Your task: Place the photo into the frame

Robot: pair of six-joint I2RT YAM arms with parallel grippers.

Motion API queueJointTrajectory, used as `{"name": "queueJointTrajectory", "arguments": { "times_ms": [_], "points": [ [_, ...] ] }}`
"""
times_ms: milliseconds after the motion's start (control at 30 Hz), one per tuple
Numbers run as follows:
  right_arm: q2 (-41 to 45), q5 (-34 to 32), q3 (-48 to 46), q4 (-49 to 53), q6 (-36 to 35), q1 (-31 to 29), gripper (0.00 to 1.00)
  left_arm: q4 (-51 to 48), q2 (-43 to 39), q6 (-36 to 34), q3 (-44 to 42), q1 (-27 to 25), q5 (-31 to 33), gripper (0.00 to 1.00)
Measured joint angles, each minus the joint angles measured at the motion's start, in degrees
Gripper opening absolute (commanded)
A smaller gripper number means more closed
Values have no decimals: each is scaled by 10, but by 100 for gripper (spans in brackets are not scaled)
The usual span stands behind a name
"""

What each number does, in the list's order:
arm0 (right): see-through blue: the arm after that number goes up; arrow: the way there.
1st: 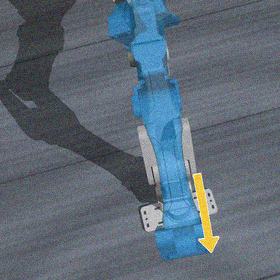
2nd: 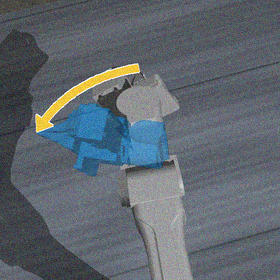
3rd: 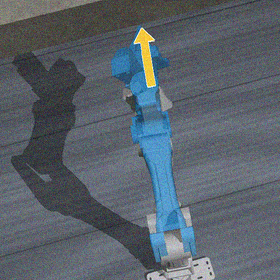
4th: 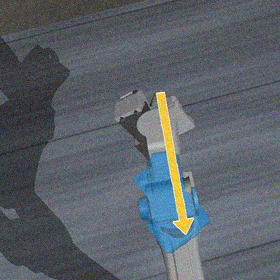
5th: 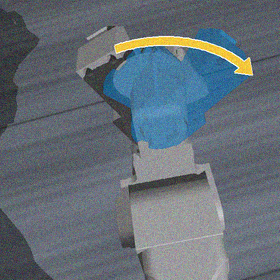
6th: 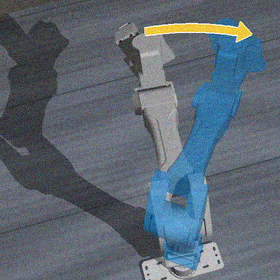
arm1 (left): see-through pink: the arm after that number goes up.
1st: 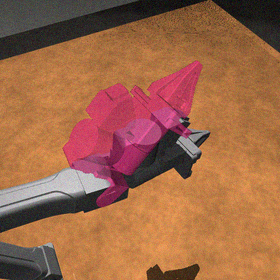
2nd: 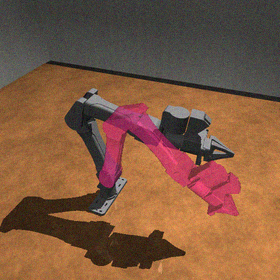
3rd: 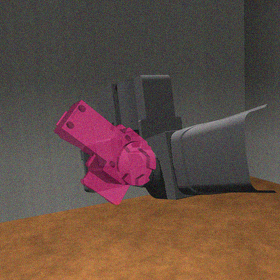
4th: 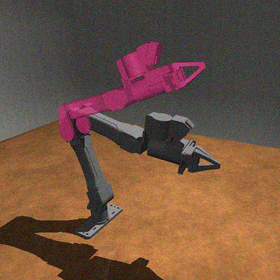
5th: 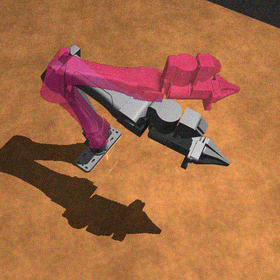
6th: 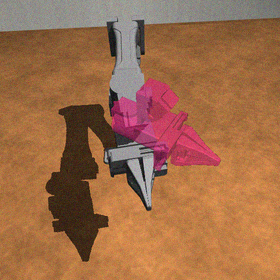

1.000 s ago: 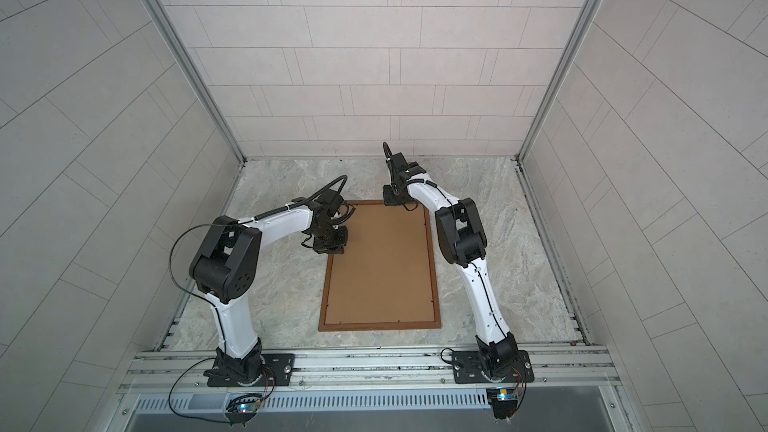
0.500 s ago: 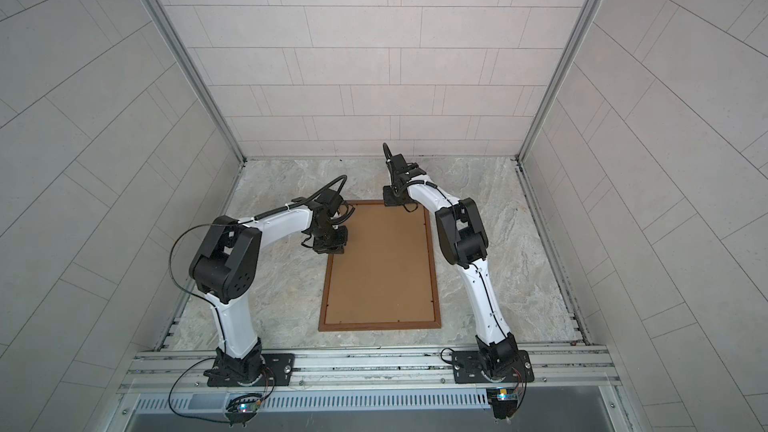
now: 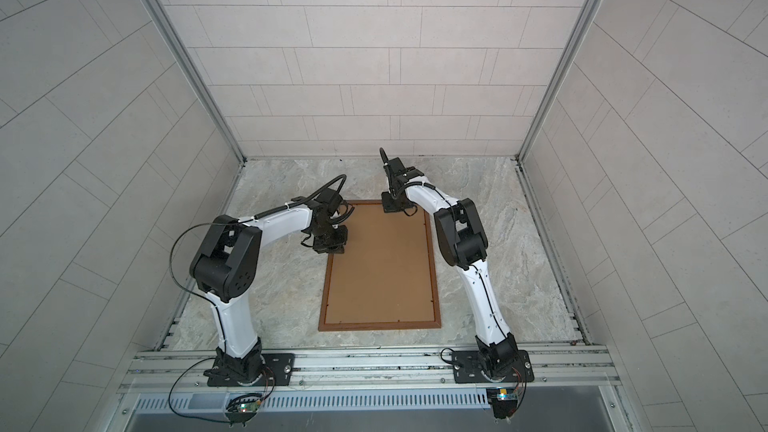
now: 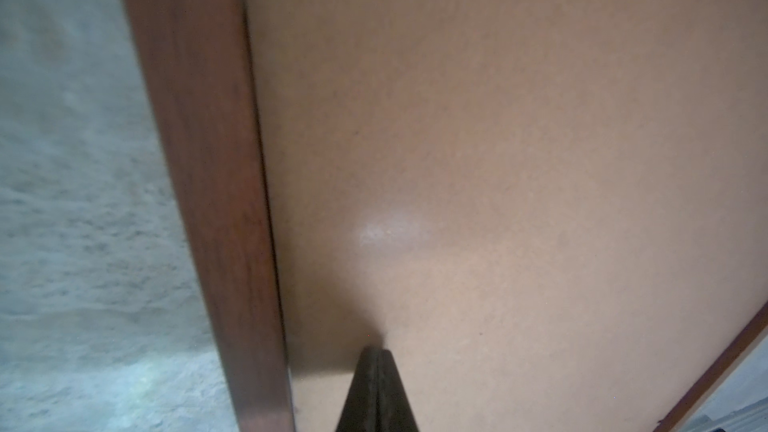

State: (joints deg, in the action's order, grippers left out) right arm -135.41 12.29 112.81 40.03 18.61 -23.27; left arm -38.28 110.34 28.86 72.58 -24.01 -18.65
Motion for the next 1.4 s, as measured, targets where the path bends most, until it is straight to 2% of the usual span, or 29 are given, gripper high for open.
{"name": "queueJointTrajectory", "arguments": {
  "times_ms": [233, 467, 700, 1400],
  "points": [
    [0, 7, 10, 15, -2, 1, 0, 4, 0, 0, 0, 1, -7, 0],
    [-45, 14, 123, 109, -9, 7, 0, 17, 0, 0, -3, 1, -17, 0],
    [-57, 12, 207, 127, -16, 23, 0, 19, 0, 0, -5, 4, -22, 0],
    [-97, 4, 212, 117, -34, 27, 0, 21, 1, -2, -5, 6, -31, 0]
  ]
}}
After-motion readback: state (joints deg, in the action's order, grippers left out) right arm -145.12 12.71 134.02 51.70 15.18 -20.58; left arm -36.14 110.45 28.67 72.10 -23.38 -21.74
